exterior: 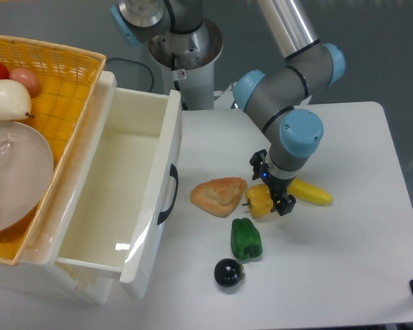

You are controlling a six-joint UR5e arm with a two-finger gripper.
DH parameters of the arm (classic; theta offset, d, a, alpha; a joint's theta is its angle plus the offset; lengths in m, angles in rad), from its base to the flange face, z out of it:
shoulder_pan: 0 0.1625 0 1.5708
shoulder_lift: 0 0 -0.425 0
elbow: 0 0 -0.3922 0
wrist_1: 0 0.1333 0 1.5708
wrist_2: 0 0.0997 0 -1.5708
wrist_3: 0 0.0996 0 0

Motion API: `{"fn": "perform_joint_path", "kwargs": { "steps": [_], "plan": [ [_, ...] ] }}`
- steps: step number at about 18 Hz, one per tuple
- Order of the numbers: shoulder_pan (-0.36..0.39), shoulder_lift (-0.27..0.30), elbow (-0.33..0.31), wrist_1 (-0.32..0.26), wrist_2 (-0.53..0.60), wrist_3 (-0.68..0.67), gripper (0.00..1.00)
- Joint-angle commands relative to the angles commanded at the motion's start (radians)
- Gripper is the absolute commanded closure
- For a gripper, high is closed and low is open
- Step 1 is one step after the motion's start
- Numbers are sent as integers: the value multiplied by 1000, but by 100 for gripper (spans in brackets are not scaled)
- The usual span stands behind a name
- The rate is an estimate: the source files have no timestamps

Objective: Pick up the yellow pepper
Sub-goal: 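Close the gripper on the yellow pepper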

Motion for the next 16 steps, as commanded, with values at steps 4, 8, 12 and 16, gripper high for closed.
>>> {"fn": "perform_joint_path", "kwargs": {
  "steps": [4,8,12,16],
  "plan": [
    [-2,-15,-5,25,3,23,0],
    [-5,-23,-8,26,3,20,0],
    [-5,-21,3,20,3,11,36],
    [-5,-21,3,14,3,6,72]
  ]
}}
